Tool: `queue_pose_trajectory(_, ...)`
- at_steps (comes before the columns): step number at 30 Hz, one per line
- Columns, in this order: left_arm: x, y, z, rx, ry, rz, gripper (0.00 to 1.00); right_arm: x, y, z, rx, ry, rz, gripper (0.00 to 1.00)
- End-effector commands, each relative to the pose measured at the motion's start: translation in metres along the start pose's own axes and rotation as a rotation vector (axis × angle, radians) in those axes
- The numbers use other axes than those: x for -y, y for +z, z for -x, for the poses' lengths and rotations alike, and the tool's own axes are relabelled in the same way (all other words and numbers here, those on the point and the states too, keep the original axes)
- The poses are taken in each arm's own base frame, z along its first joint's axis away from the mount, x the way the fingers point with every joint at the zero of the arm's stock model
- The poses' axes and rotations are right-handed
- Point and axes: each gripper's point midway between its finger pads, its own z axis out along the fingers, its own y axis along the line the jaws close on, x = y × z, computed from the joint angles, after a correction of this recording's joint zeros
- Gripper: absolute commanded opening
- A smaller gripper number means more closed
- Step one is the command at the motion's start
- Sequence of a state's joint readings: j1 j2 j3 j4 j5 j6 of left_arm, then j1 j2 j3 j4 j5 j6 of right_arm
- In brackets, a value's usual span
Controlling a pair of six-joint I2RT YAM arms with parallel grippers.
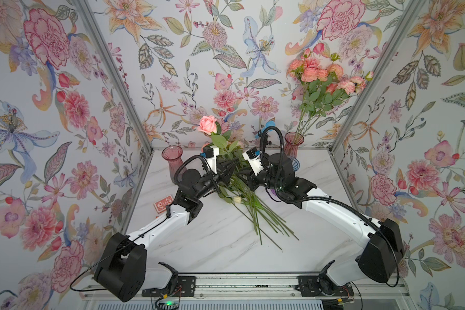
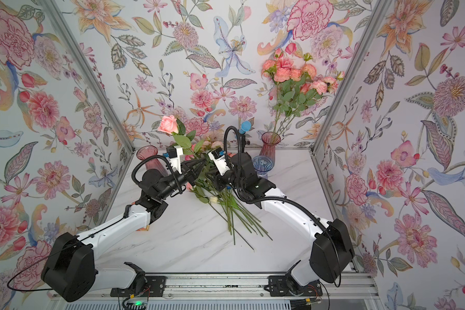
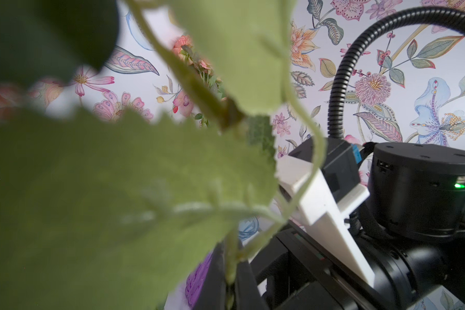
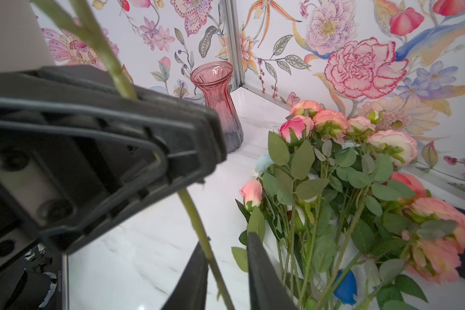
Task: Place the pink flowers into the vase
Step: Place the flower in the vase.
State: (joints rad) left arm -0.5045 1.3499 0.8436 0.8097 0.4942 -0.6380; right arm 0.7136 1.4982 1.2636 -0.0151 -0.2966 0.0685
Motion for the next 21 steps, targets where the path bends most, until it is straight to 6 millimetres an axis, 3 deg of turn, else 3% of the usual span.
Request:
queue_pose_trajectory(1, 0.003, 0.001, -0.002, 0.004, -0.012, -0.023, 0.00, 0.002, 0.000, 0.025, 0.074, -0.012, -0.018, 0.13)
queue_pose_trajectory(4, 0.001, 0.001, -0.004, 0.000, -0.015, -0.015, 0.00, 0.005, -0.001, 0.025, 0.075, -0.010, -0.034, 0.00)
queue_pose_trajectory(7, -0.002, 0.001, -0.004, 0.002, -0.010, 0.000, 0.12, 0.012, -0.004, 0.027, 0.082, -0.012, -0.076, 0.00)
queue_pose_trajectory(9, -0.004, 0.000, -0.003, 0.005, -0.004, 0.014, 0.40, 0.020, -0.007, 0.028, 0.088, -0.014, -0.107, 0.00)
queue_pose_trajectory(12, -0.009, -0.003, 0.000, 0.013, 0.001, 0.039, 0.71, 0.039, -0.014, 0.033, 0.101, -0.017, -0.169, 0.00)
queue_pose_trajectory(14, -0.011, -0.005, 0.002, 0.020, 0.007, 0.056, 0.99, 0.048, -0.019, 0.038, 0.114, -0.023, -0.201, 0.00)
queue_pose_trajectory(15, -0.012, -0.005, 0.002, 0.020, 0.008, 0.064, 1.00, 0.067, -0.028, 0.043, 0.128, -0.017, -0.245, 0.00)
queue_pose_trajectory(21, -0.010, -0.006, 0.002, 0.018, 0.021, 0.054, 1.00, 0.107, -0.072, 0.093, 0.246, -0.037, -0.366, 0.00)
